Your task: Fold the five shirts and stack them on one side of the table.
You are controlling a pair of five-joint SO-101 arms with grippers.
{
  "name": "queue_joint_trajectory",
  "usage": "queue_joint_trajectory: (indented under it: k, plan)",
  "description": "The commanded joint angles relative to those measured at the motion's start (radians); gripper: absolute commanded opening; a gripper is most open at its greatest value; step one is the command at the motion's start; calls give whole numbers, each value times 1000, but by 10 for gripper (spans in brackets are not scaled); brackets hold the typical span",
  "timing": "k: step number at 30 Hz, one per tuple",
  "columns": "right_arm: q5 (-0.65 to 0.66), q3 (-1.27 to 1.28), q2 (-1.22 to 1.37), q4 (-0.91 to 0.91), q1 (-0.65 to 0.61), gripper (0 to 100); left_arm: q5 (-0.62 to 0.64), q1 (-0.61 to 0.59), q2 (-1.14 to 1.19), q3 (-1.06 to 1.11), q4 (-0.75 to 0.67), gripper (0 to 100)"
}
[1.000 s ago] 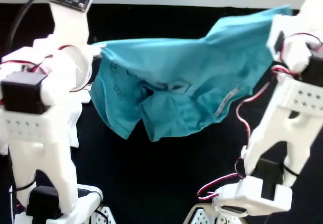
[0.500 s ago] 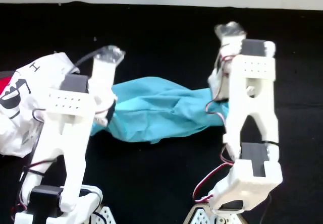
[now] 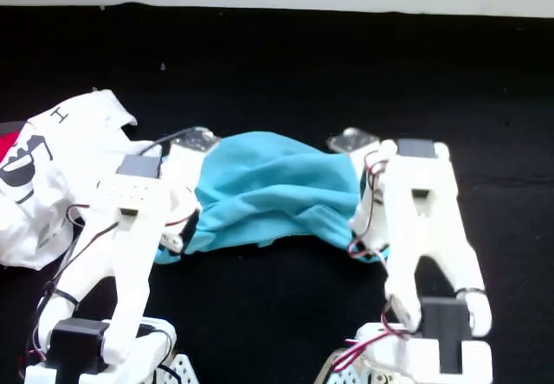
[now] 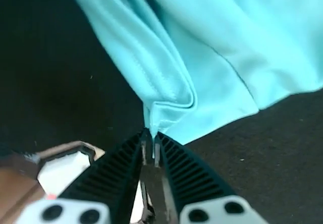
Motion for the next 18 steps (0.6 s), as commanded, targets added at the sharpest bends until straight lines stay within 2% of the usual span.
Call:
queue_joint_trajectory:
  k: [1, 6, 9, 11, 15, 18]
  plan:
    - [89, 25, -113, 30, 2, 29, -43, -10, -25, 2, -8, 10]
    - [97, -24, -231, 160, 2, 248, -41, -10, -25, -13, -9, 10]
    - [91, -81, -294, 206, 4, 259, -41, -10, -25, -24, -9, 10]
    - [86, -88, -308, 173, 7, 259, -41, -10, -25, -30, -9, 10]
    - [-46, 44, -249, -28, 7, 259, -40, -10, -27, -38, -12, 10]
    - [-84, 127, -166, -159, 7, 253, -38, -10, -28, -38, -31, 10]
